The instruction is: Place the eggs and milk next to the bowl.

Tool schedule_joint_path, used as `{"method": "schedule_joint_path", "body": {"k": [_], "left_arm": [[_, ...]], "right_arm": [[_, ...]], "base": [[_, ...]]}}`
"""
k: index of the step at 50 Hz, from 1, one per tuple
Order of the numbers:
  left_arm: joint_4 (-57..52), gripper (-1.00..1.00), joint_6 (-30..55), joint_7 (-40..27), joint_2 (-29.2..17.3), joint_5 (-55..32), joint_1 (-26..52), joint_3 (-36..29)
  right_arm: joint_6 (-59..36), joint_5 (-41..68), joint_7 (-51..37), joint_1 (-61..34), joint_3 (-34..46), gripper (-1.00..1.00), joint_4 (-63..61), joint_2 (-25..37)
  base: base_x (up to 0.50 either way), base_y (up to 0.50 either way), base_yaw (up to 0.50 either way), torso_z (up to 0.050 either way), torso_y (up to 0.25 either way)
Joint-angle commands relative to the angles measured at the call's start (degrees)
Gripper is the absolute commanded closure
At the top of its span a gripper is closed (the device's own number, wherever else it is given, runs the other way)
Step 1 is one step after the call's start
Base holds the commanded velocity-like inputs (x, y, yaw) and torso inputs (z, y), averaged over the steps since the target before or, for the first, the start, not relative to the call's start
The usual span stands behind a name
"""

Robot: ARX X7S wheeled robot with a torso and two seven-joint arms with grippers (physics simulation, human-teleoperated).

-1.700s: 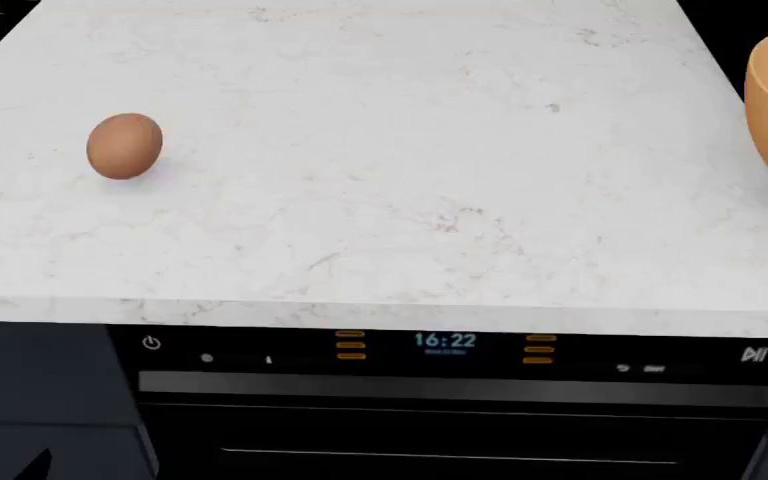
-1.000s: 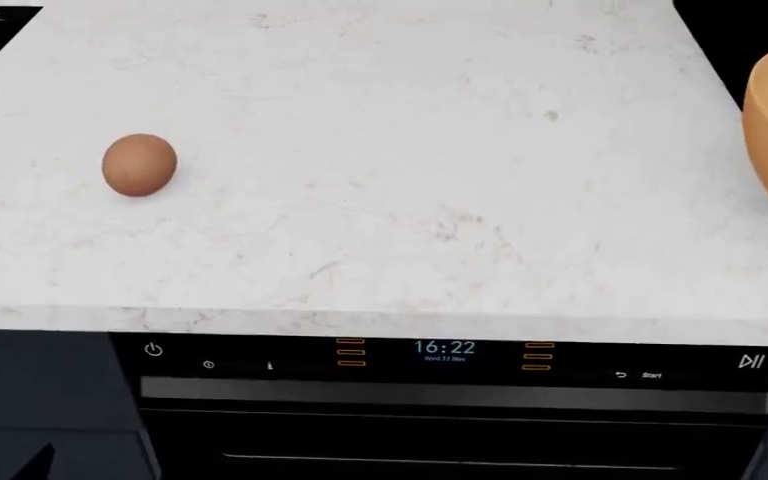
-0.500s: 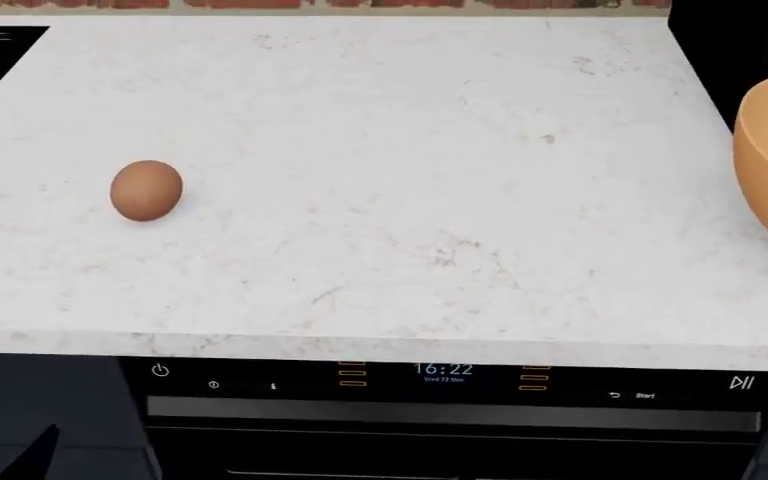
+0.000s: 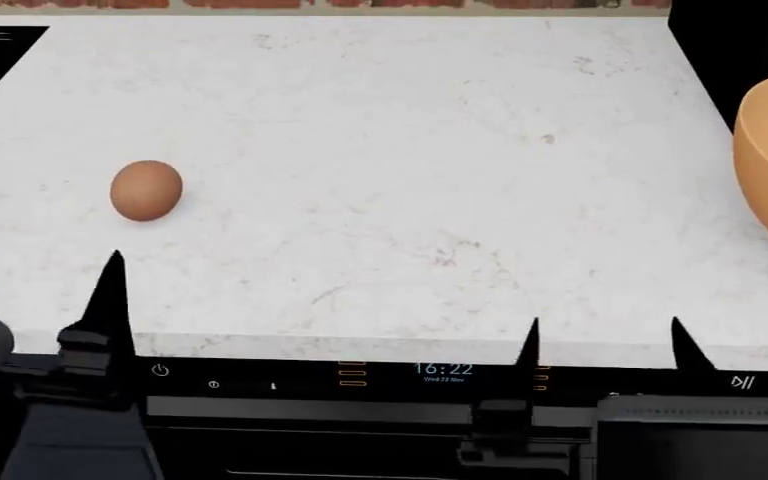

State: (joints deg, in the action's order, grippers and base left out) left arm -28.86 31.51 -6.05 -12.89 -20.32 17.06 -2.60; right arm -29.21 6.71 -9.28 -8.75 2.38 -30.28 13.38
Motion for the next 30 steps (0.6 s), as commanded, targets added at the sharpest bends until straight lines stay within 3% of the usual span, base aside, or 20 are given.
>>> {"method": "schedule_joint_path", "body": {"k": [1,9,16,20,30], "left_arm": [[-5.8,-1.00,18.8,-3.5,-1.5,-10.0,16.2,7.8],[-1.9,-1.00,24.7,-3.9,-3.8,-11.1,25.1,7.0],[-2.5,-1.00,17.5,-0.5,-6.7,-7.4,22.3,3.1],[-3.1,-1.00,17.6,-0.5,-6.8,-7.6,21.0,2.9],[-3.2,-1.00,14.7,0.7,-7.2,-7.7,18.2,3.6]], "right_arm": [[-14.1,3.4,1.3,-9.7,-3.4,-1.00,-8.5,3.7],[-18.9,4.4,2.1,-15.9,-3.2,-1.00,-8.2,5.3],[-19.4,4.9,2.1,-16.6,-2.6,-1.00,-9.4,5.1],[-20.3,4.5,2.2,-17.0,-0.7,-1.00,-9.7,5.5],[-20.2,3.9,2.1,-17.5,1.6,-1.00,-8.8,5.7]], "base": [[0.00,0.00,0.00,0.000,0.000],[0.00,0.00,0.00,0.000,0.000],[0.00,0.00,0.00,0.000,0.000],[0.00,0.00,0.00,0.000,0.000],[0.00,0.50,0.00,0.000,0.000]]}}
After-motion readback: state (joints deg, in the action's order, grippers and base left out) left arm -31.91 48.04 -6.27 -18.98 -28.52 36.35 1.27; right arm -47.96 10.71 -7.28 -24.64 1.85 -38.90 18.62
